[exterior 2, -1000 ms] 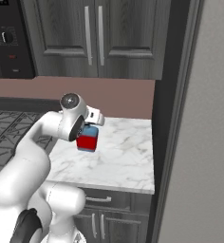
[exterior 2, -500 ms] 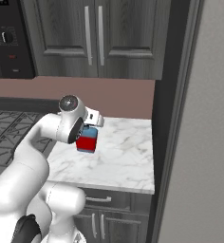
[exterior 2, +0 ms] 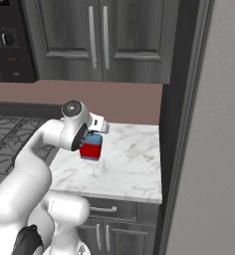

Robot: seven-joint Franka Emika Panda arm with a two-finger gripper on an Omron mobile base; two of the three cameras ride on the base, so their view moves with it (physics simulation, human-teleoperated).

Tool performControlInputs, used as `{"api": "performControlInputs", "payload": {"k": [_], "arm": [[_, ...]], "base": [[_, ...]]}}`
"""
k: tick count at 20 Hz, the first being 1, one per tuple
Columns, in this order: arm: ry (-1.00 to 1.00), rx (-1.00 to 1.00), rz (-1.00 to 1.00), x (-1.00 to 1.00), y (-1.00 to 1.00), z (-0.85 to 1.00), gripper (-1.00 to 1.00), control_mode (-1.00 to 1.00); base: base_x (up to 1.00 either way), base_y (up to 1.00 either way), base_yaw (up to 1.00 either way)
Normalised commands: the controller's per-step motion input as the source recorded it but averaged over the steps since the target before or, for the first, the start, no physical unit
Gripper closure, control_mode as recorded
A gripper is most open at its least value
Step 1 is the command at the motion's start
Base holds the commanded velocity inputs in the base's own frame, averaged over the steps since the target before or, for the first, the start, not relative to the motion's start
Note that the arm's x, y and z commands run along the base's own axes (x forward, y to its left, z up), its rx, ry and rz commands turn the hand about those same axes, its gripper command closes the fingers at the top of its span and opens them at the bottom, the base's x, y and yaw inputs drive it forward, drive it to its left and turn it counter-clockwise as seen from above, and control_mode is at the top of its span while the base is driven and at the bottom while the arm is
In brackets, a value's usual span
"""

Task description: Place the drinks on the dining counter in a tight cluster.

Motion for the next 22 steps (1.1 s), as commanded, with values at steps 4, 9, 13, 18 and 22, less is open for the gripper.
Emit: {"api": "performControlInputs", "payload": {"k": [4, 9, 13, 18, 22], "arm": [[0.0, 0.01, 0.0, -0.14, 0.01, 0.0, 1.0, 1.0], [0.0, 0.0, 0.0, 0.0, 0.0, 0.0, 1.0, 1.0], [0.0, 0.0, 0.0, 0.0, 0.0, 0.0, 1.0, 1.0], [0.0, 0.0, 0.0, 0.0, 0.0, 0.0, 1.0, 1.0], [0.0, 0.0, 0.0, 0.0, 0.0, 0.0, 1.0, 1.0]], "base": [[-0.1, 0.01, 0.0], [-0.52, 0.07, 0.0], [-0.61, 0.07, 0.0], [-0.62, 0.14, -0.05], [-0.54, 0.27, -0.46]]}}
